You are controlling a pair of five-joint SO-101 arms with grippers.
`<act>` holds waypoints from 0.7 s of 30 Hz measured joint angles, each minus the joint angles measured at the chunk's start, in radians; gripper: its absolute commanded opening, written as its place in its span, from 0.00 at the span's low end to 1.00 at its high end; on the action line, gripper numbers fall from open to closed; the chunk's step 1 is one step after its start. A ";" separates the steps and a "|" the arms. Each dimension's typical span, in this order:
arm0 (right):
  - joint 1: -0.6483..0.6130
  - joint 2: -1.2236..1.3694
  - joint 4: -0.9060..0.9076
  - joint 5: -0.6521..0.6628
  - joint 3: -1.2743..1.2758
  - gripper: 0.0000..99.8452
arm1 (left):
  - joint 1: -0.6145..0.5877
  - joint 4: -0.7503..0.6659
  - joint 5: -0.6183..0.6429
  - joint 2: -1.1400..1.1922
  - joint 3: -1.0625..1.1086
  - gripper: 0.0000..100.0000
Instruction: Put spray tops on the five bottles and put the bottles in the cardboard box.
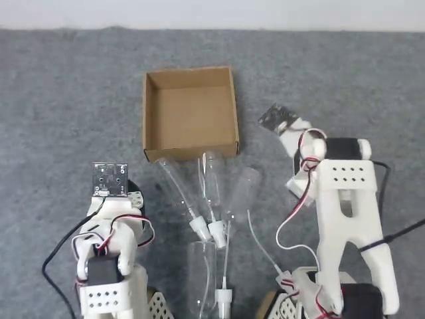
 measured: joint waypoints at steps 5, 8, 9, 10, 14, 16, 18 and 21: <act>0.003 0.000 0.000 0.098 0.031 0.31 | 0.000 0.000 0.000 0.000 0.000 0.02; -0.002 0.000 0.000 0.149 0.040 0.31 | 0.000 0.000 0.000 0.000 0.000 0.02; -0.002 0.000 0.000 0.167 0.044 0.31 | 0.000 0.000 0.000 0.000 0.000 0.02; 0.000 0.000 0.000 0.184 0.052 0.31 | 0.000 0.000 0.000 0.000 0.000 0.02; 0.003 0.000 0.000 0.265 0.089 0.31 | 0.000 0.000 0.000 0.000 0.000 0.02; 0.003 0.000 0.000 0.302 0.106 0.31 | 0.000 0.000 0.000 0.000 0.000 0.02; 0.000 0.000 0.000 0.333 0.118 0.31 | 0.000 0.000 0.000 0.000 0.000 0.02; -0.002 0.000 0.000 0.374 0.124 0.31 | 0.000 0.000 0.000 0.000 0.000 0.02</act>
